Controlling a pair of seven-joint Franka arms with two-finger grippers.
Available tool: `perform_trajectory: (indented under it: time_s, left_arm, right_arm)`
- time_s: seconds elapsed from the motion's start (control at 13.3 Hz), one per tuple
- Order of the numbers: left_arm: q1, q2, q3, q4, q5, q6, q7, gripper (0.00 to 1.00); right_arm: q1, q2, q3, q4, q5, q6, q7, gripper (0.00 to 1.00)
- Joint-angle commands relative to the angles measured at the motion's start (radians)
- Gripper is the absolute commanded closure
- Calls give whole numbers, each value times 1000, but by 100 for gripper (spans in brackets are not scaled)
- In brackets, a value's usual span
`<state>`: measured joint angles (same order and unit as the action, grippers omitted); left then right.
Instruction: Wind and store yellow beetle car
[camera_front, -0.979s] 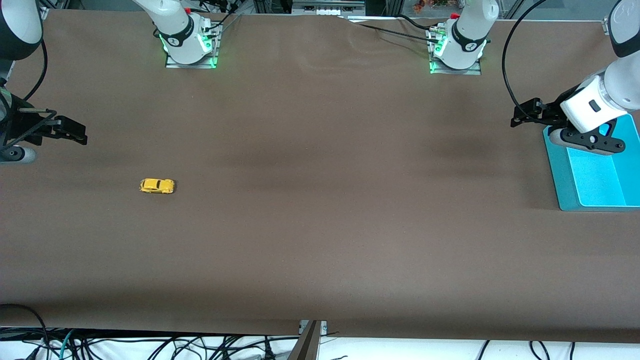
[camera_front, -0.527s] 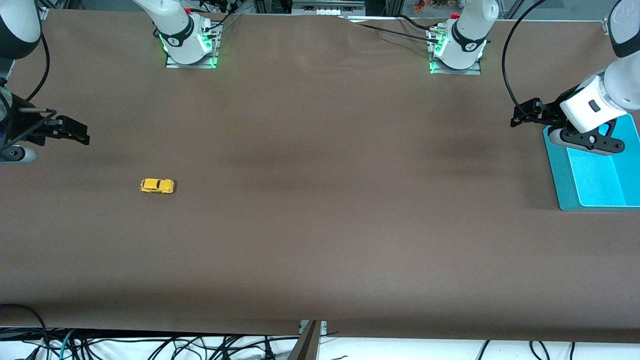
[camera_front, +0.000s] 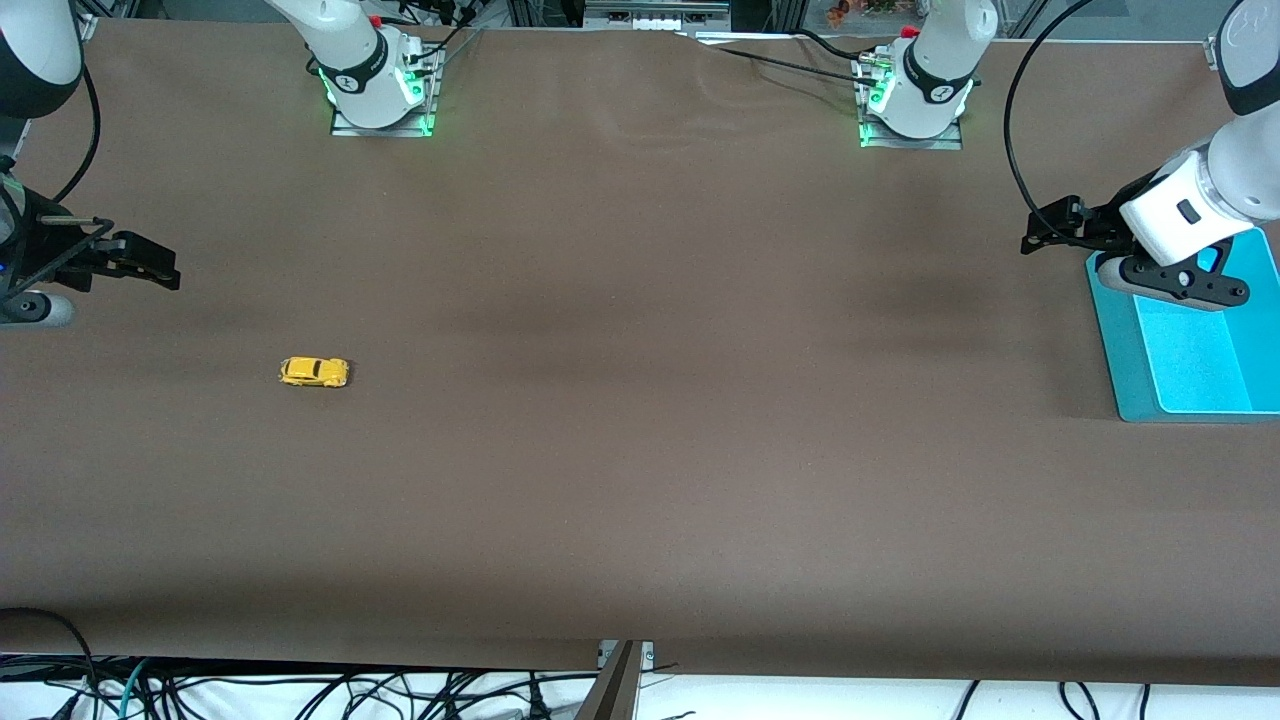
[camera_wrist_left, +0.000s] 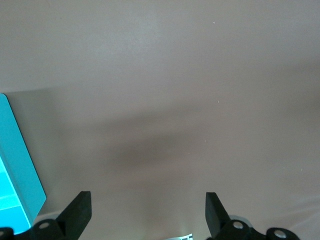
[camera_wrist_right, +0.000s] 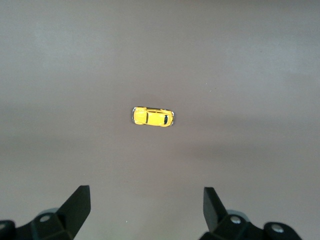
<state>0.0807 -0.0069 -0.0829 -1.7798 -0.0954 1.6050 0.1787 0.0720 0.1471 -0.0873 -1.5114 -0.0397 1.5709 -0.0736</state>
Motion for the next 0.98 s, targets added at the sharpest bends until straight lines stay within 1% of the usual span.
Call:
perform_trajectory:
  time_s: [0.0, 0.3, 0.45, 0.53, 0.68, 0.75, 0.9]
  left_arm:
    - [10, 4, -1, 17, -30, -17, 22, 0]
    - [10, 4, -1, 17, -30, -17, 22, 0]
    - [10, 4, -1, 17, -30, -17, 22, 0]
    - [10, 4, -1, 17, -30, -17, 22, 0]
    - [10, 4, -1, 17, -30, -17, 22, 0]
    - [10, 4, -1, 17, -30, -17, 22, 0]
    - [10, 4, -3, 17, -30, -17, 22, 0]
  right_arm:
    - [12, 28, 12, 11, 24, -2, 6, 0]
    - [83, 60, 11, 11, 37, -8, 8, 0]
    - [89, 95, 12, 11, 37, -3, 2, 0]
    - [89, 113, 12, 11, 35, -3, -35, 0]
    - [80, 163, 8, 11, 35, 14, -333, 0]
    - [72, 187, 4, 10, 34, 44, -468, 0]
    - [66, 233, 3, -1, 20, 76, -662, 0]
